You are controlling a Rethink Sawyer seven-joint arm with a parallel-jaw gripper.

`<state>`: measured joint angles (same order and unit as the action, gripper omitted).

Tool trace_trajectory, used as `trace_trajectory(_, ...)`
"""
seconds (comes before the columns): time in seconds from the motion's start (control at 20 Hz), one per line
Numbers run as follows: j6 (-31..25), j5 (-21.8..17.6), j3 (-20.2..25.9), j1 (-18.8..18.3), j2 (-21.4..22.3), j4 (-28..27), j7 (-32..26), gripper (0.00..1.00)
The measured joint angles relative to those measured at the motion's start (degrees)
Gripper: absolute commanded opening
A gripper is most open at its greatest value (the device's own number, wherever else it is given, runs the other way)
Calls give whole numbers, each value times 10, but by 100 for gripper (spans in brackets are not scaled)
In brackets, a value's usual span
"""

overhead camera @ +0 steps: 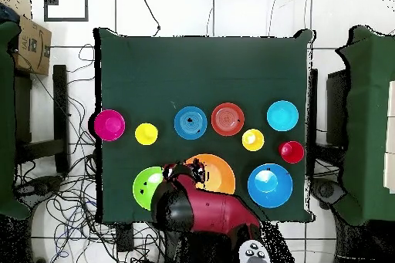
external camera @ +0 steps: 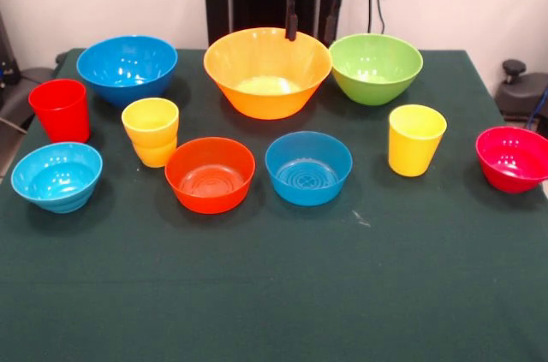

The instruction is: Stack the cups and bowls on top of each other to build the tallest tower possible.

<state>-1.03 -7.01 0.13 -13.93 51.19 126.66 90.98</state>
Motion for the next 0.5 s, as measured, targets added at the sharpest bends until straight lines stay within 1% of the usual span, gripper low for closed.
trace_trajectory(0.3, -56, 0, 0, 17, 7, -33, 0, 100)
trace_trajectory(0.5, -63, 0, 0, 17, -5, -60, 0, 100)
